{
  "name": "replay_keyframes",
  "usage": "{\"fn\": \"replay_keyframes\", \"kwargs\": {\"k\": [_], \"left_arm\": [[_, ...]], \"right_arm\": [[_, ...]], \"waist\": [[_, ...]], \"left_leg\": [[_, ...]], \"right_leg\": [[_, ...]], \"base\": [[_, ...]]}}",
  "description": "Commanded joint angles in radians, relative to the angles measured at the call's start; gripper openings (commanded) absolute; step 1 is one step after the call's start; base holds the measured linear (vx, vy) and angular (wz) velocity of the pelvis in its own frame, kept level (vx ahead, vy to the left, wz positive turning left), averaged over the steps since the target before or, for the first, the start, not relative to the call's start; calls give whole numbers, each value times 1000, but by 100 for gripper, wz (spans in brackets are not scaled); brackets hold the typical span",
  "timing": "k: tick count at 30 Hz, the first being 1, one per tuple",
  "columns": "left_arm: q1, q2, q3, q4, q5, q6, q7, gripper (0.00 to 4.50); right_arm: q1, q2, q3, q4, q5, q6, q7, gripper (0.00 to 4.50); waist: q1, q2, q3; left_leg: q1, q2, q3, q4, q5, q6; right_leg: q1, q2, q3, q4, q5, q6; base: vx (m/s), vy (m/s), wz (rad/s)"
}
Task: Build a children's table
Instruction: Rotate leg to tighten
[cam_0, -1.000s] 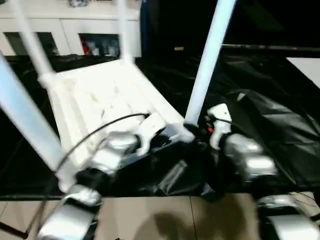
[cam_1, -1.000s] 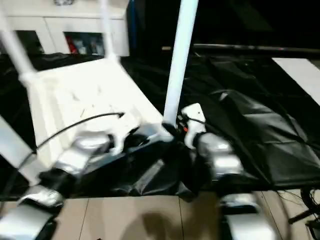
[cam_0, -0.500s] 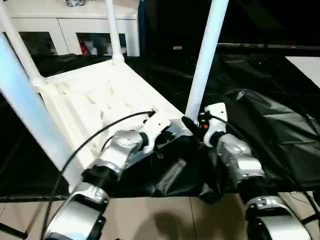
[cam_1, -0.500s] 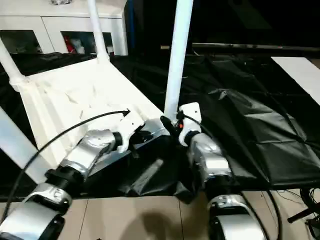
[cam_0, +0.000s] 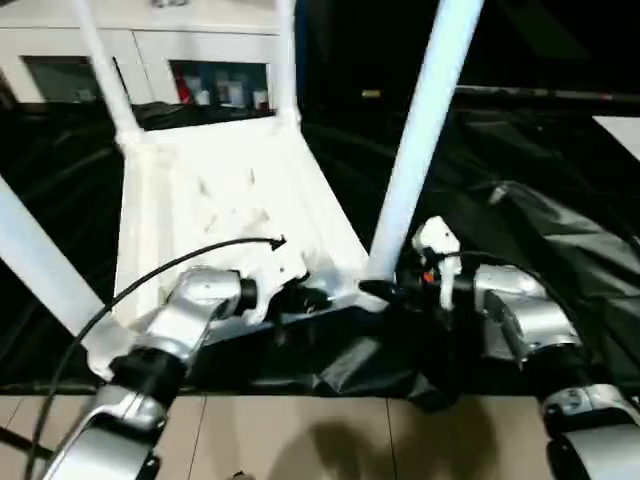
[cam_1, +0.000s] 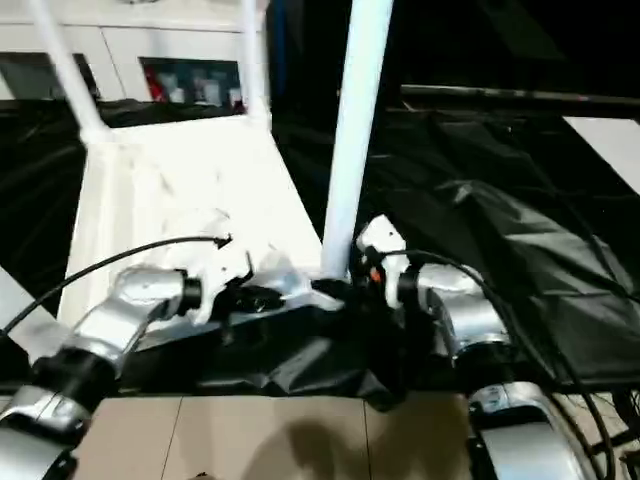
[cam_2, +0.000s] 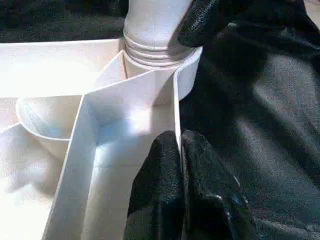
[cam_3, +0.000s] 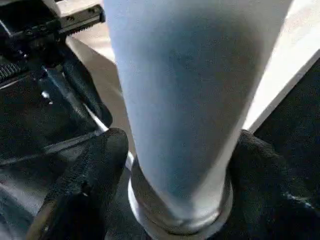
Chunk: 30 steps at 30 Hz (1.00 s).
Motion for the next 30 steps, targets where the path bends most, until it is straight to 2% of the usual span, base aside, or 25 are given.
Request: {"fn": "replay_keyframes", "kwargs": {"k": [1, 4, 5, 8, 12, 15, 16, 17, 18, 19, 20, 21, 22, 24, 25, 26, 28, 29, 30], "left_arm": [[22, -4, -17, -18, -17, 9, -30, 0], [28, -2, -14, -28, -21, 14, -33, 0], [31, -1, -14, -34, -23, 18, -34, 0], [36, 1, -12, -41, -25, 22, -37, 0], [38, 0, -11, -47, -30, 32, -33, 0], [15, -28, 3, -15, -17, 58, 37, 0], [-17, -59, 13, 35, 12, 71, 134, 0], [-35, -76, 18, 64, 31, 78, 192, 0], [-60, -102, 26, 102, 45, 87, 262, 0], [-60, -102, 26, 102, 45, 87, 262, 0], [-89, -136, 38, 140, 53, 105, 338, 0], [-100, -150, 43, 154, 56, 111, 370, 0], [-115, -169, 49, 171, 60, 118, 412, 0], [-139, -206, 53, 194, 67, 134, 476, 0], [-144, -219, 54, 198, 69, 137, 497, 0], [-146, -224, 52, 199, 70, 138, 499, 0], [-153, -244, 46, 206, 73, 132, 504, 0], [-156, -251, 37, 214, 78, 117, 497, 0], [-158, -255, 31, 220, 81, 105, 492, 0]], "right_arm": [[1, -3, 18, -1, -1, -6, 28, 291], [1, 2, 21, 2, -2, -7, 37, 254], [0, 3, 20, 0, 2, -5, 41, 244], [1, 3, 19, -1, 7, -2, 48, 221], [7, 10, 13, 0, 9, 2, 34, 213], [12, 43, -11, 30, -9, 19, -94, 211], [9, 75, -34, 67, -30, 23, -234, 210], [7, 92, -47, 88, -42, 25, -315, 210], [5, 117, -63, 107, -52, 34, -412, 209], [5, 117, -63, 107, -52, 34, -412, 209], [3, 151, -90, 122, -51, 55, -525, 209], [2, 164, -100, 126, -50, 63, -566, 209], [2, 182, -114, 130, -46, 73, -618, 209], [-4, 221, -140, 139, -39, 92, -718, 207], [-5, 235, -148, 139, -36, 97, -748, 207], [-6, 244, -148, 137, -35, 96, -753, 207], [-11, 274, -146, 133, -34, 90, -773, 207], [-10, 286, -131, 127, -43, 72, -774, 207], [-10, 292, -121, 123, -51, 59, -774, 207]], "waist": [[1, -10, -64], [0, -10, -63], [1, -13, -64], [0, -9, -64], [-1, -12, -65], [-3, -11, -62], [-7, -9, -59], [-12, -9, -55], [-16, -11, -54], [-19, -11, -56], [-20, -9, -54], [-20, -9, -54], [-19, -5, -54], [-19, -5, -54], [-18, 4, -55], [-20, -2, -55], [-20, -2, -57], [-20, 3, -58], [-21, 1, -58]], "left_leg": [[8, 23, 3, -64, -179, 60], [8, 23, 4, -64, -177, 59], [8, 23, 3, -63, -171, 60], [9, 24, 3, -63, -169, 60], [9, 22, 4, -62, -165, 62], [10, 22, 4, -65, -175, 56], [11, 21, 3, -67, -194, 43], [17, 19, 2, -71, -236, 20], [16, 17, 1, -72, -247, 10], [16, 16, -2, -74, -252, -4], [18, 16, -2, -74, -265, -8], [18, 16, -2, -74, -265, -8], [19, 14, -4, -75, -282, -11], [22, 13, -3, -75, -299, -13], [21, 13, -6, -76, -305, -15], [17, 13, -7, -78, -307, -15], [16, 15, -7, -79, -306, -11], [14, 14, -8, -79, -303, -13], [14, 14, -8, -79, -302, -13]], "right_leg": [[52, -47, 35, -59, -120, -252], [50, -45, 35, -61, -128, -249], [51, -46, 35, -59, -125, -248], [50, -45, 35, -59, -119, -249], [51, -44, 35, -58, -111, -251], [49, -45, 36, -61, -137, -247], [47, -45, 36, -66, -174, -237], [43, -46, 38, -76, -243, -222], [43, -47, 38, -79, -278, -211], [45, -48, 38, -82, -317, -190], [42, -48, 39, -87, -347, -175], [42, -48, 39, -87, -347, -175], [39, -48, 38, -92, -379, -162], [34, -47, 38, -99, -397, -152], [36, -47, 37, -98, -397, -149], [37, -44, 35, -99, -386, -143], [38, -45, 36, -97, -358, -148], [39, -43, 36, -95, -334, -151], [39, -43, 35, -93, -321, -154]], "base": [[0, 0, 0], [0, 0, 0], [0, 0, 0], [0, 0, 0], [0, 0, 0], [0, 0, 0], [0, 0, 0], [0, 0, 0], [0, 0, 0], [0, 0, 0], [0, 0, 0], [0, 0, 0], [0, 0, 0], [0, 0, 0], [0, 0, 0], [0, 0, 0], [0, 0, 0], [0, 0, 0], [0, 0, 0]]}}
